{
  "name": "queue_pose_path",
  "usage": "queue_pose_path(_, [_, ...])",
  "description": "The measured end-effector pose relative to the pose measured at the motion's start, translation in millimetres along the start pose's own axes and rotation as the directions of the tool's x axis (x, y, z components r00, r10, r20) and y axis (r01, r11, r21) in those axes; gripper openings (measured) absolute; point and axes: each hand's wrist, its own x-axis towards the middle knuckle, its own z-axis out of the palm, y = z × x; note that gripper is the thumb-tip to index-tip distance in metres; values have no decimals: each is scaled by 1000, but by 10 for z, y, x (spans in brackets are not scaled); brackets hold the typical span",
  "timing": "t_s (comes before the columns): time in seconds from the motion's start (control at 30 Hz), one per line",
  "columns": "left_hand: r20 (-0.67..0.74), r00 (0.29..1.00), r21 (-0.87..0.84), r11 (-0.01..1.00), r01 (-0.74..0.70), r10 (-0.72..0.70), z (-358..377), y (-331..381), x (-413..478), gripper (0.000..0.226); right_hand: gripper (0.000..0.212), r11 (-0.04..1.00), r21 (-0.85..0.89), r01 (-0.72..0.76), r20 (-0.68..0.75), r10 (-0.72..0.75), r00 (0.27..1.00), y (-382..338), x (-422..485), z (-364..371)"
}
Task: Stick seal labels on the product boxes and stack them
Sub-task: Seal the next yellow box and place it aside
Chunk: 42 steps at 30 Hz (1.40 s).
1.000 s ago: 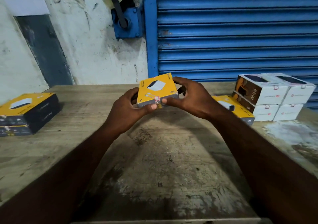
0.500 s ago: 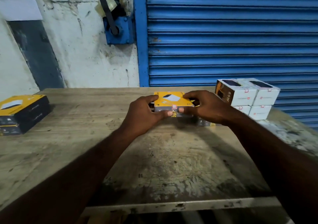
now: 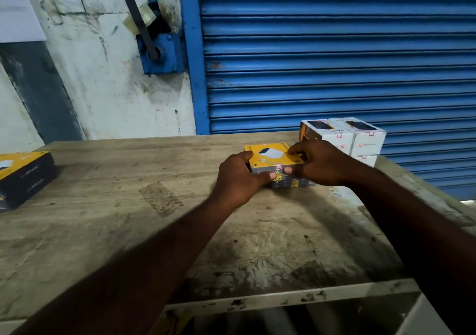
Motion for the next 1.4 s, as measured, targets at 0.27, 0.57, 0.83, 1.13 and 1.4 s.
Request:
queue_pose_path(0.27, [-2,1000,0,1000,6,-6,214,49,46,82,23,988,-127,89,-204,-114,972,158,-4,141])
queue_pose_path(0.57, [-6,1000,27,999,-29,30,383,148,122,77,10,955,-267,130,-309,-213,927,322,53,211])
queue_pose_path(0.83, [18,998,52,997,-53,52,426,128,149,72,19,962,-235,139,-377,-222,899,310,16,241])
queue_pose_path(1.13, [16,995,85,991,-103,102,400,88,119,56,17,957,-243,155,-370,-239,898,296,6,255])
queue_pose_path(1.4, [14,991,70,989,-131,130,339,47,123,56,14,971,-199,135,-384,-204,901,191,-19,239])
